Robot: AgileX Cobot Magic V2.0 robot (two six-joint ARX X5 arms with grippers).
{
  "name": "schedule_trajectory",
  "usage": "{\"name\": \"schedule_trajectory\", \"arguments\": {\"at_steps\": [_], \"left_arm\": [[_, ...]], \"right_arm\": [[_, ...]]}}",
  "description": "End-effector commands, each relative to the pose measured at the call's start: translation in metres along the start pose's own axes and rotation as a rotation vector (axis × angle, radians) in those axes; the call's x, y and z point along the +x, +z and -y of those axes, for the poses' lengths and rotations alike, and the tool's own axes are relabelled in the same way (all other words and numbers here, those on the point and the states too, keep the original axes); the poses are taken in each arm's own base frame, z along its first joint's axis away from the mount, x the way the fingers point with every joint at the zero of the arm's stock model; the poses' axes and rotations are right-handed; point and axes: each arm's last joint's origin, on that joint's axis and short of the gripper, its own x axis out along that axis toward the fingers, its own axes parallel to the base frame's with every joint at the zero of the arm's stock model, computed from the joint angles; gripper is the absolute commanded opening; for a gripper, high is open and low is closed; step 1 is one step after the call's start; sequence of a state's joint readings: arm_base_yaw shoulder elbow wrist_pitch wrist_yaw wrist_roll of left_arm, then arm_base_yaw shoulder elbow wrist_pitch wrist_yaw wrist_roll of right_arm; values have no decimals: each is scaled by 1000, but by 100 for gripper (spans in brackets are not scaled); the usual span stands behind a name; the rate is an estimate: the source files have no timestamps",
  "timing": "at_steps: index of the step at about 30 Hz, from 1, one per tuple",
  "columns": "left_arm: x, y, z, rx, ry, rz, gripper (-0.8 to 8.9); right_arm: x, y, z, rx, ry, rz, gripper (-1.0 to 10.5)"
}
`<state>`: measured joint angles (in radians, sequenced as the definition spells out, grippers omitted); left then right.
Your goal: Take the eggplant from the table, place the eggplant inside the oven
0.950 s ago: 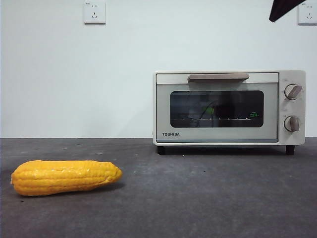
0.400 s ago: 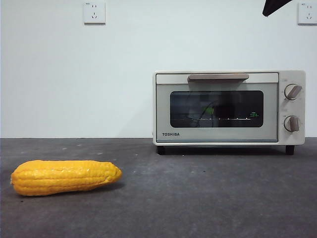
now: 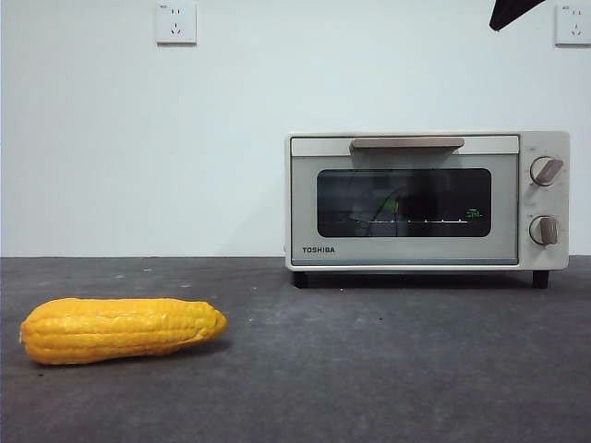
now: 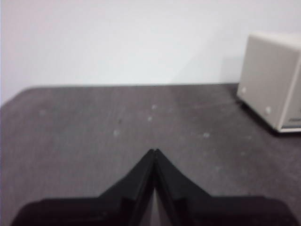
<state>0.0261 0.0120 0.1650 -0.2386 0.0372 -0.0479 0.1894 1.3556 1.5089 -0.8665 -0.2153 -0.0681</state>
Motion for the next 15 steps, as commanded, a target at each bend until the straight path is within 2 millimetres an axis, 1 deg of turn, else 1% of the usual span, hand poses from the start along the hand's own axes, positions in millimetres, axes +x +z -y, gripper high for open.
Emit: {"name": "schedule_trajectory", "arguments": {"at_steps": [1,5,7,15], "left_arm": [[6,-17,-2,-75,22,-33,-4],[12,-37,-2,-125,20,-89,-4],[13,-44,-2,-143,18,-105,-4],[14,-44,-2,-145,5,-106,-4]], "right_arm": [[2,0,0,-4,0,-1,1],[2,0,0,-4,0,-1,1],[2,0,0,-4,0,-1,1],[2,0,0,-4,0,-1,1]]}}
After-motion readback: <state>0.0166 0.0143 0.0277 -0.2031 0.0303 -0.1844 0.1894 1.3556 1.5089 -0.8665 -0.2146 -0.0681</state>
